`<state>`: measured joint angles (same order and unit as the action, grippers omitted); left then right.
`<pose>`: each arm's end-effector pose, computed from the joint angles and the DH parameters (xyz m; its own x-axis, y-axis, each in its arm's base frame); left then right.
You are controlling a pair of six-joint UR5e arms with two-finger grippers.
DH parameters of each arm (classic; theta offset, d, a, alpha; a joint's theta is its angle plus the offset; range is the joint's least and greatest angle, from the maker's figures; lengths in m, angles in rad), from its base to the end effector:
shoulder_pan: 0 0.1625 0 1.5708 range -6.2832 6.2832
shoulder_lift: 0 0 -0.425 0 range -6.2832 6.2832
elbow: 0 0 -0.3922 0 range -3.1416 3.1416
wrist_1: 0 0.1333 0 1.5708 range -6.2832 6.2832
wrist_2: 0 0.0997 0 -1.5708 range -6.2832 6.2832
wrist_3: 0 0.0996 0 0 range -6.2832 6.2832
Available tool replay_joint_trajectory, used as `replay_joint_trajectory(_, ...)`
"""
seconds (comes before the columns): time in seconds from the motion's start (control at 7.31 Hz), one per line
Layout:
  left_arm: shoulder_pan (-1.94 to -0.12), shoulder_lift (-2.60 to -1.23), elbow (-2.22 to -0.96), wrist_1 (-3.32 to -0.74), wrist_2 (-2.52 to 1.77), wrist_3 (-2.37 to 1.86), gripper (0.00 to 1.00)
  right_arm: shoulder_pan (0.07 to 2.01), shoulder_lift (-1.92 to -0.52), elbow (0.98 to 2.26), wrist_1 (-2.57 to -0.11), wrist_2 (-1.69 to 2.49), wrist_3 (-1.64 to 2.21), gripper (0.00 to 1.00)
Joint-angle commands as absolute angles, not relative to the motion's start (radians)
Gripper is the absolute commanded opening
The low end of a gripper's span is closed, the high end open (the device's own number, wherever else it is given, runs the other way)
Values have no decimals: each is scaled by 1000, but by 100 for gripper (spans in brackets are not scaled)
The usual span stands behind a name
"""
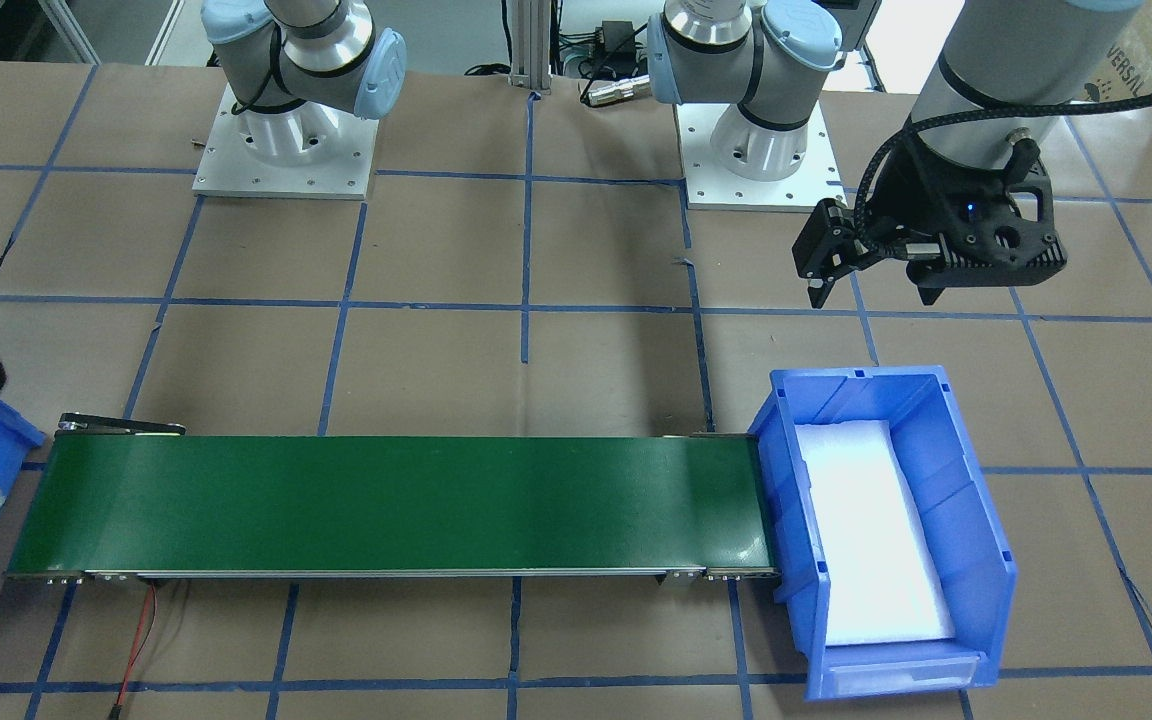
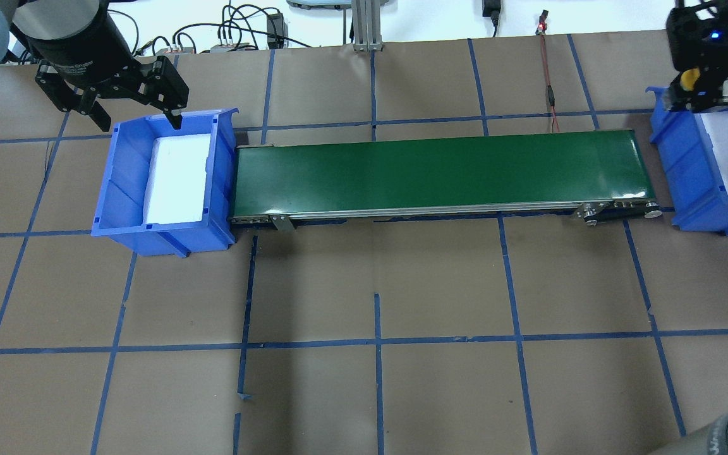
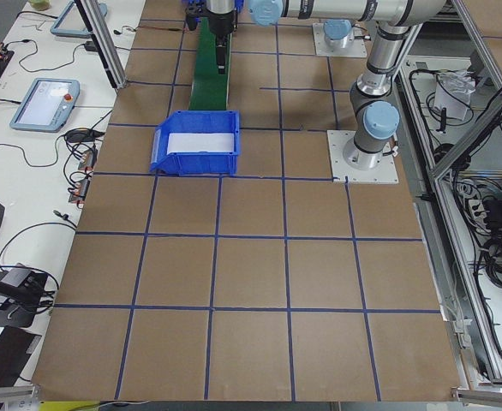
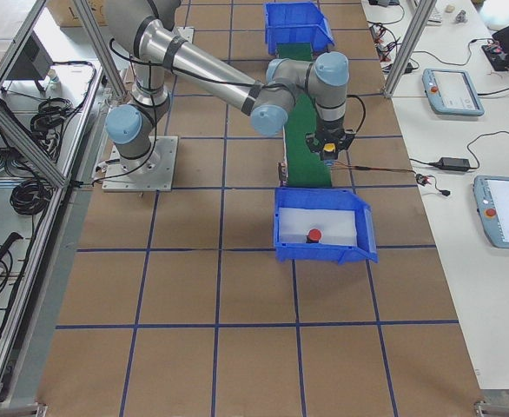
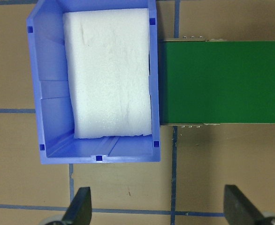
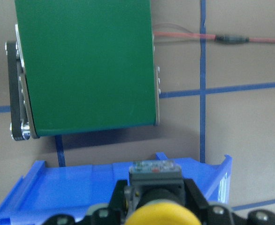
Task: Transport two buttons from left to right
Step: 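Lift the yellow button and carry it into the blue bin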
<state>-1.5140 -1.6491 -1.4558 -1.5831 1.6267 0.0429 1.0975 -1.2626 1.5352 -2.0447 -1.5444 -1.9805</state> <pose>-0.0976 -0.5337 0.5036 -0.9983 -0.0152 -0.0569 -0.0140 0.9997 -0.0220 -0.1636 -0.6176 0.3843 -0.0543 -0.9796 0.1937 -0.9962 0.0663 0.0559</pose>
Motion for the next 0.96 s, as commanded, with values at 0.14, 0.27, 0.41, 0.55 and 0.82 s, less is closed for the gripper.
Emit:
replay_joint_trajectory(0.14, -1514, -1649, -1456, -1583, 1628, 43, 100, 913, -1154, 1539, -2042, -1471, -2195, 7)
replay_joint_trajectory(0.27, -1514, -1649, -1456, -1583, 1626, 43, 100, 913, -1110, 1548, -2043, -1474, -2198, 7)
replay_joint_trajectory(0.41, -1514, -1648, -1456, -1585, 1626, 44, 100, 913, -1068, 1554, -2063, -1476, -2206, 7)
replay_joint_trajectory(0.55, -1514, -1649, -1456, -1585, 1625, 43, 100, 913, -1045, 1552, -2089, -1476, -2201, 8)
replay_joint_trajectory(0.82, -1514, -1649, -1456, -1583, 1625, 44, 100, 913, -1028, 1554, -2092, -1474, -2189, 20)
